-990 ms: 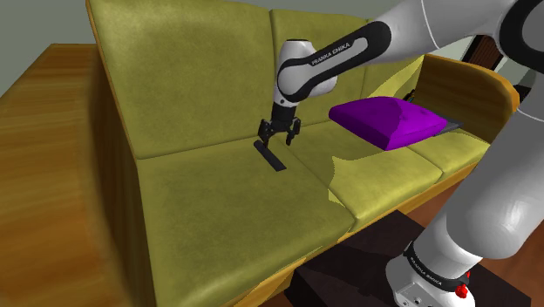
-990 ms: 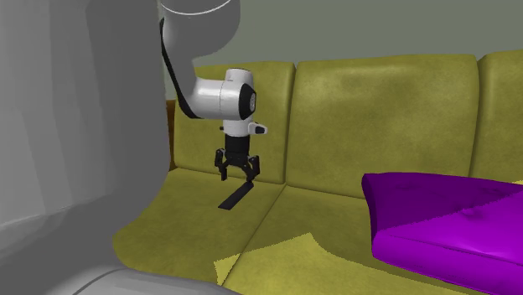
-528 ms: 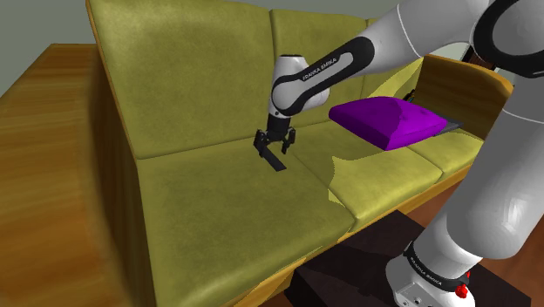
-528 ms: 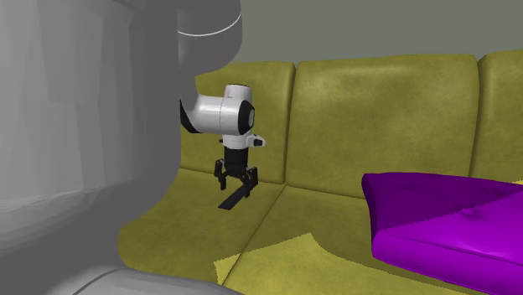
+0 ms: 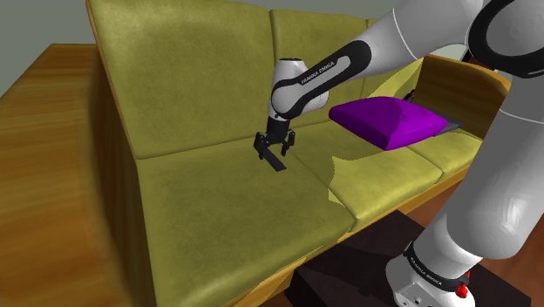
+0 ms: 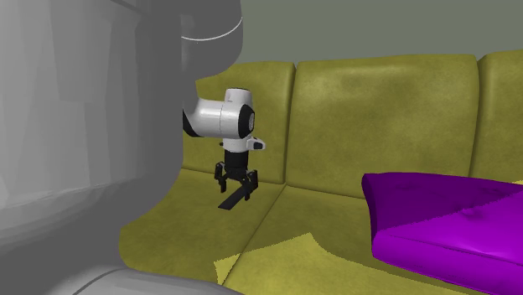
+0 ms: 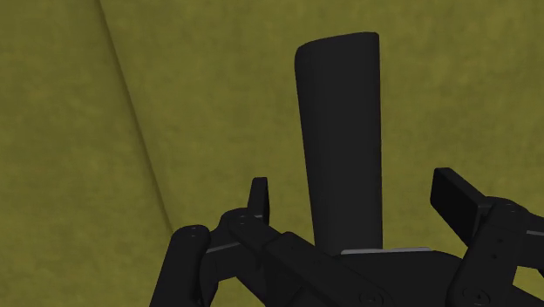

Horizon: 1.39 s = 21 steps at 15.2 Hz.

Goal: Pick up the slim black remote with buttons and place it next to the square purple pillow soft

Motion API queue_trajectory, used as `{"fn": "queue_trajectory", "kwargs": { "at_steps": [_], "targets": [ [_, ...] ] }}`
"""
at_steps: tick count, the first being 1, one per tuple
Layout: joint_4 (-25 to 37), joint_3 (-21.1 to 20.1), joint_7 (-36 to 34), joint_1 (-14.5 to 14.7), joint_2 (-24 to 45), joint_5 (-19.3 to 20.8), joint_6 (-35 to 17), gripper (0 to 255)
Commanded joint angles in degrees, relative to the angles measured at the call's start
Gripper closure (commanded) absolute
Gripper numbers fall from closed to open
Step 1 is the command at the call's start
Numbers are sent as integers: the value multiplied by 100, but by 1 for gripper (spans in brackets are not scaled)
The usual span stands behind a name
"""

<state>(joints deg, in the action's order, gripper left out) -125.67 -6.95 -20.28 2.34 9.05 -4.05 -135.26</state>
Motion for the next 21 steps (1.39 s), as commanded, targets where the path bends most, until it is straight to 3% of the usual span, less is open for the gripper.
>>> {"fn": "queue_trajectory", "kwargs": {
  "at_steps": [1,10,21],
  "targets": [
    [0,0,0,0,0,0,0,255],
    [-1,1,0,1,0,0,-1,255],
    [305,1,-17,-15,-494,-28,797,255]
  ]
}}
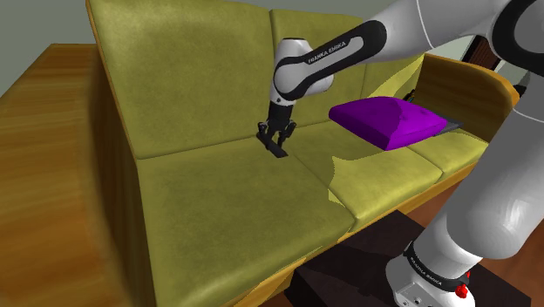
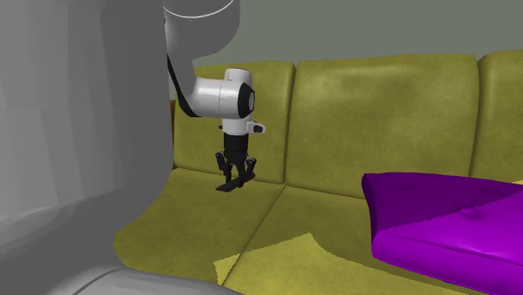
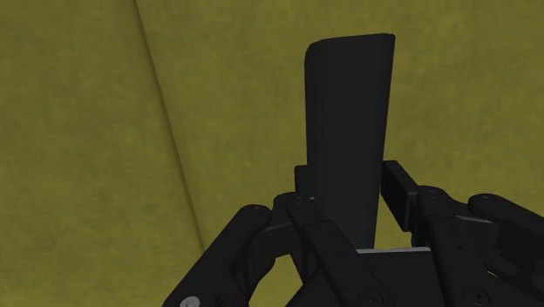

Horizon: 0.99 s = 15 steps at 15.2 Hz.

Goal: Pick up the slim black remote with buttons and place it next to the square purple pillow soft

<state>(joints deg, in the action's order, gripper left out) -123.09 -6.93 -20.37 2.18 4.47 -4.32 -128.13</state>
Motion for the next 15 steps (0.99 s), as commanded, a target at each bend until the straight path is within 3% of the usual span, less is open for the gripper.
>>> {"fn": "queue_trajectory", "kwargs": {
  "at_steps": [1,15],
  "targets": [
    [82,-1,-10,0,-75,-3,158,255],
    [704,10,-48,-15,-493,-14,1195,255]
  ]
}}
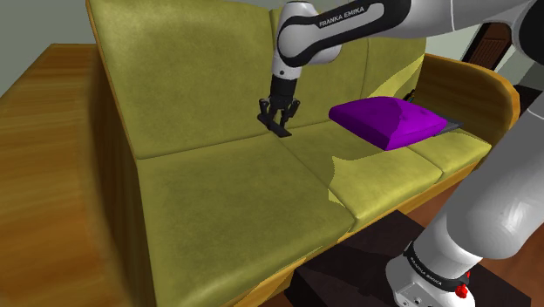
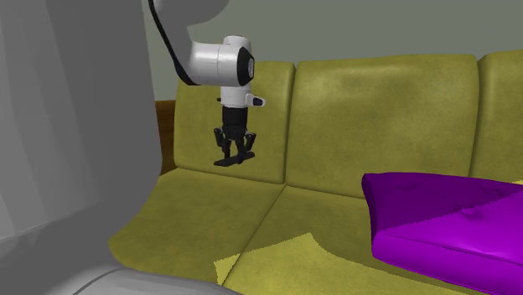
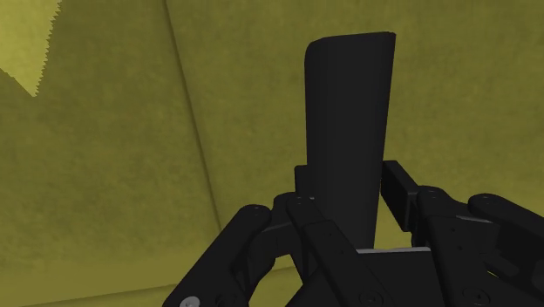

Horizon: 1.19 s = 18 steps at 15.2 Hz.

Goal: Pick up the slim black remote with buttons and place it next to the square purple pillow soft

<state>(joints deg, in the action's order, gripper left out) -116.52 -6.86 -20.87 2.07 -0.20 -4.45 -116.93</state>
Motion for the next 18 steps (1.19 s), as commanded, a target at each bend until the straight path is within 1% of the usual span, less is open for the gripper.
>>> {"fn": "queue_trajectory", "kwargs": {
  "at_steps": [1,18],
  "targets": [
    [100,4,-2,-4,-48,-1,150,255],
    [1212,19,-71,-17,-223,12,1434,255]
  ]
}}
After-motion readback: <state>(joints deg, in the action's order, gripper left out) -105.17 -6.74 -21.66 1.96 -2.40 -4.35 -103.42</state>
